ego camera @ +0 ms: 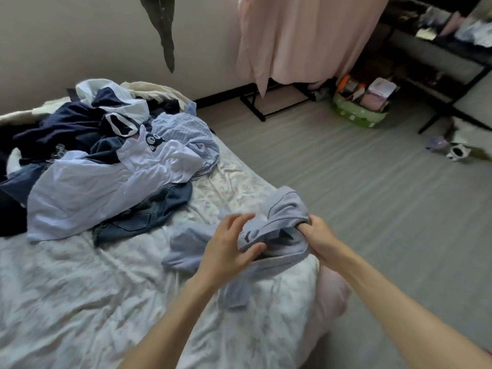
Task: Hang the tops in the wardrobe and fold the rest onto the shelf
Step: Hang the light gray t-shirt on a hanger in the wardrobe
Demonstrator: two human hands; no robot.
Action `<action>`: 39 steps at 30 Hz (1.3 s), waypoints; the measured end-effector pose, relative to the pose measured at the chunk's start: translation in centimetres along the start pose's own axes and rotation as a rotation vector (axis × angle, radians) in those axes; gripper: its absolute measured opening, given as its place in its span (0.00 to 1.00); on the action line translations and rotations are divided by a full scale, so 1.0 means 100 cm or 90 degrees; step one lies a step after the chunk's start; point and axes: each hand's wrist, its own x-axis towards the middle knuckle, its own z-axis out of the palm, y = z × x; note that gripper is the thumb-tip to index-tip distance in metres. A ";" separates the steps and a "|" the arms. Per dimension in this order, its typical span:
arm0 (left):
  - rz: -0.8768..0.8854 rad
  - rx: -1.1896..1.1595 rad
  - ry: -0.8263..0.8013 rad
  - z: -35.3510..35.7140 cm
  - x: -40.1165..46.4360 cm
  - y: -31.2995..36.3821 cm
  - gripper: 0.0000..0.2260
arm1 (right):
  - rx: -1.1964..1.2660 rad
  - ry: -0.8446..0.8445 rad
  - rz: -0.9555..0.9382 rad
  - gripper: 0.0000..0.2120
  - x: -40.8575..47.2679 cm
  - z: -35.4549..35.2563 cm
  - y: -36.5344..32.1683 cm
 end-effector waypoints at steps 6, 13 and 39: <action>0.237 -0.045 -0.227 0.063 0.001 0.117 0.41 | -0.222 0.049 -0.179 0.08 -0.126 -0.083 -0.011; 0.296 -0.115 -0.259 0.157 -0.054 0.271 0.12 | -0.248 0.334 -0.153 0.08 -0.296 -0.193 0.065; 0.691 0.133 -1.050 0.436 -0.391 0.574 0.14 | 0.012 1.162 0.239 0.09 -0.759 -0.306 0.299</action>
